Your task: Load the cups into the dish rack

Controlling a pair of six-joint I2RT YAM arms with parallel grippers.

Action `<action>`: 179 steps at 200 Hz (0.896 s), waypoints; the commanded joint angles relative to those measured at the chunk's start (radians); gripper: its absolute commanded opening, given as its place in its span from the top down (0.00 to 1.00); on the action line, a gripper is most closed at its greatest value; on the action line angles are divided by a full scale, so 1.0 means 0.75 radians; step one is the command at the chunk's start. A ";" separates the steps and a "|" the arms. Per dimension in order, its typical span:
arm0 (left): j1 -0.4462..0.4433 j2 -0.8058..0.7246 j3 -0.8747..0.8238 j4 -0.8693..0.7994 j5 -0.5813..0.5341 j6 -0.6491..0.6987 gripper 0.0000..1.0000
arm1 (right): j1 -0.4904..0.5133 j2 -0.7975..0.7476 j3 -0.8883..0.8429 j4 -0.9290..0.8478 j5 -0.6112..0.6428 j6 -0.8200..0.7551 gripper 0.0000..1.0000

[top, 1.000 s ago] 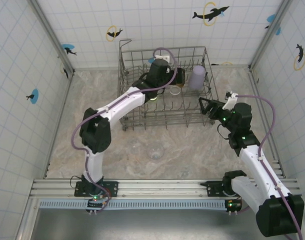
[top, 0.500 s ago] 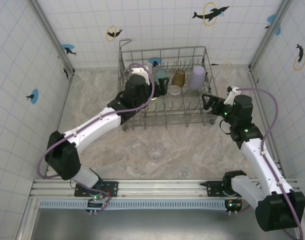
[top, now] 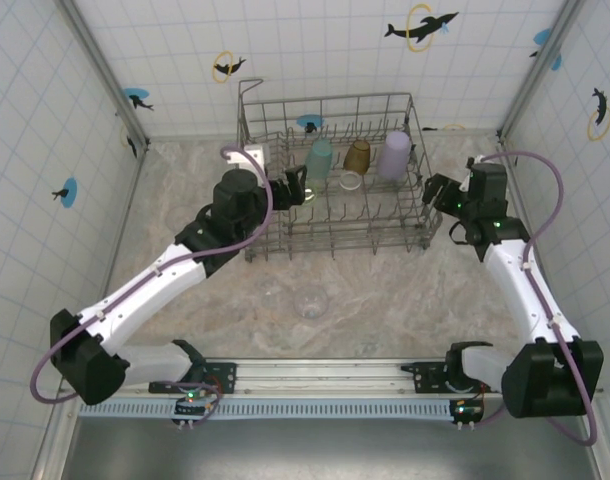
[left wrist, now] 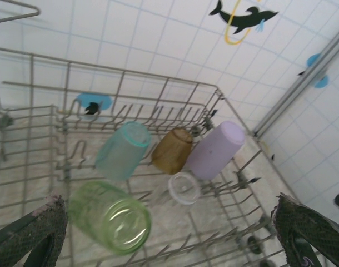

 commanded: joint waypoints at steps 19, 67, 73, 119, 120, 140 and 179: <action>0.005 -0.112 -0.104 -0.128 -0.116 0.065 0.02 | -0.079 0.106 0.078 -0.073 0.078 -0.013 0.00; 0.008 -0.101 -0.169 -0.283 -0.185 0.053 0.02 | -0.166 0.247 0.119 -0.061 0.095 0.017 0.00; 0.009 -0.101 -0.179 -0.285 -0.184 0.051 0.02 | -0.174 0.268 0.124 -0.061 0.089 0.018 0.00; 0.027 -0.089 -0.216 -0.301 -0.147 0.032 0.02 | -0.207 0.432 0.191 -0.097 0.063 -0.008 0.11; 0.027 -0.088 -0.216 -0.302 -0.145 0.031 0.02 | -0.207 0.433 0.191 -0.097 0.064 -0.009 0.11; 0.049 -0.083 -0.228 -0.311 -0.123 0.010 0.03 | -0.213 0.479 0.200 -0.104 0.068 -0.017 0.21; 0.097 -0.089 -0.259 -0.303 -0.039 -0.033 0.02 | -0.217 0.545 0.198 -0.111 0.072 -0.020 0.36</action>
